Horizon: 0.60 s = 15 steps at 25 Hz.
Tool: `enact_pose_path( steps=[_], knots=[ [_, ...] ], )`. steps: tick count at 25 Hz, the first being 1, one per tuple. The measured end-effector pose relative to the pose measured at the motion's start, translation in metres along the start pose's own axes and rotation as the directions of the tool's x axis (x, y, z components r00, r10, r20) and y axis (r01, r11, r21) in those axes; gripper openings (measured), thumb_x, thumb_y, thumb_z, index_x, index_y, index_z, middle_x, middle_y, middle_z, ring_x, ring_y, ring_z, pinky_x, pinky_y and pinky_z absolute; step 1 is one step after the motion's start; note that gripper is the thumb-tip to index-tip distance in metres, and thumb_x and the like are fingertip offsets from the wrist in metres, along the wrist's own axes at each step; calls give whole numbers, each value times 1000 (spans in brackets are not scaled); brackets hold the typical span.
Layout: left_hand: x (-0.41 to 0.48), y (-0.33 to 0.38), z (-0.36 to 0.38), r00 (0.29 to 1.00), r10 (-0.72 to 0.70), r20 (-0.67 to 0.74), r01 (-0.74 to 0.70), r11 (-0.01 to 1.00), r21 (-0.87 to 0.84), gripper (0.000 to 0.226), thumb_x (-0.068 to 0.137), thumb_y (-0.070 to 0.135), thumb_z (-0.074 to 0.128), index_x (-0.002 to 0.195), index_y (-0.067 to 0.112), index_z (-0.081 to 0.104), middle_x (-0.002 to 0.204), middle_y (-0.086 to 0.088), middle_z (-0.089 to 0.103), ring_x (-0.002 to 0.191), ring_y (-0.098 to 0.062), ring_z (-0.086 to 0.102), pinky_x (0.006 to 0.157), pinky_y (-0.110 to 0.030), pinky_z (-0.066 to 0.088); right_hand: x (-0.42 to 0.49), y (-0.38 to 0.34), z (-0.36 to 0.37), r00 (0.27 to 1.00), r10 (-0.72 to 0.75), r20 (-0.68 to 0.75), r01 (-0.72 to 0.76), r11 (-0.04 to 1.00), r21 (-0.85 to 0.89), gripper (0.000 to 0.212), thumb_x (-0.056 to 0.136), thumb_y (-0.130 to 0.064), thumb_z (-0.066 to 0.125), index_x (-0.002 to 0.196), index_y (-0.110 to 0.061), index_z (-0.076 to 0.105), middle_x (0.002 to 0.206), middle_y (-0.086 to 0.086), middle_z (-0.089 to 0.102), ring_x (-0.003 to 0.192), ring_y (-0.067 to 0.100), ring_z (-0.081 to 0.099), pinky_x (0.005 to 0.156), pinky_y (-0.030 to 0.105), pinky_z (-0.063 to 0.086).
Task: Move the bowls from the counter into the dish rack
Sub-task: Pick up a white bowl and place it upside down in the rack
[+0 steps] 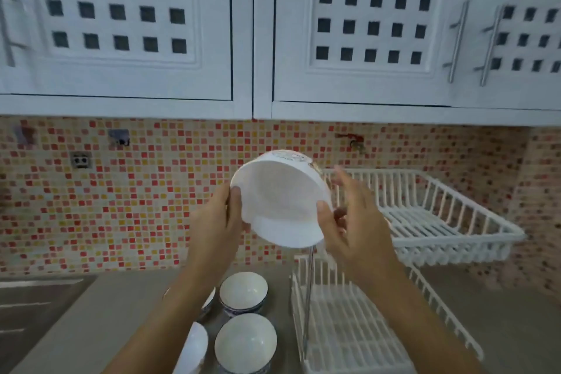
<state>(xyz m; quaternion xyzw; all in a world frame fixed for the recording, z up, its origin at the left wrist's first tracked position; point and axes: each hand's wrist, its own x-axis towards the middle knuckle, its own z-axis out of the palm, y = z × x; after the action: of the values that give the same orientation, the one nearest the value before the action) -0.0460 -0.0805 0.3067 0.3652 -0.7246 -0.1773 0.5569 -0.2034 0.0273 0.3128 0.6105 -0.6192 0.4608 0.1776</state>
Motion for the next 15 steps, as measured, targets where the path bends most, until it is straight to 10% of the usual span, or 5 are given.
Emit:
enact_pose_path(
  steps=[5, 11, 15],
  knots=[
    [16, 39, 67, 991, 72, 117, -60, 994, -96, 24, 99, 29, 39, 105, 16, 58, 83, 3, 70, 67, -15, 70, 61, -43, 61, 28, 66, -40, 995, 98, 23, -99, 994, 42, 54, 95, -27, 38, 147, -26, 23, 109, -3, 58, 79, 9, 59, 61, 18, 43],
    [47, 69, 118, 859, 381, 341, -463, 863, 201, 64, 93, 32, 52, 147, 32, 19, 140, 1, 52, 95, -17, 67, 79, -30, 57, 65, 141, -63, 993, -31, 118, 85, 867, -491, 70, 89, -11, 55, 149, -22, 19, 137, 7, 47, 82, 24, 57, 59, 32, 44],
    [79, 64, 166, 815, 354, 459, -523, 790, 320, 58, 96, 15, 46, 147, 21, 21, 146, -4, 42, 94, -18, 60, 76, -27, 49, 96, 190, -61, 933, -80, 352, 190, 938, -290, 80, 86, -38, 62, 149, -30, 13, 147, -3, 39, 111, 20, 56, 79, 27, 48]
  ],
)
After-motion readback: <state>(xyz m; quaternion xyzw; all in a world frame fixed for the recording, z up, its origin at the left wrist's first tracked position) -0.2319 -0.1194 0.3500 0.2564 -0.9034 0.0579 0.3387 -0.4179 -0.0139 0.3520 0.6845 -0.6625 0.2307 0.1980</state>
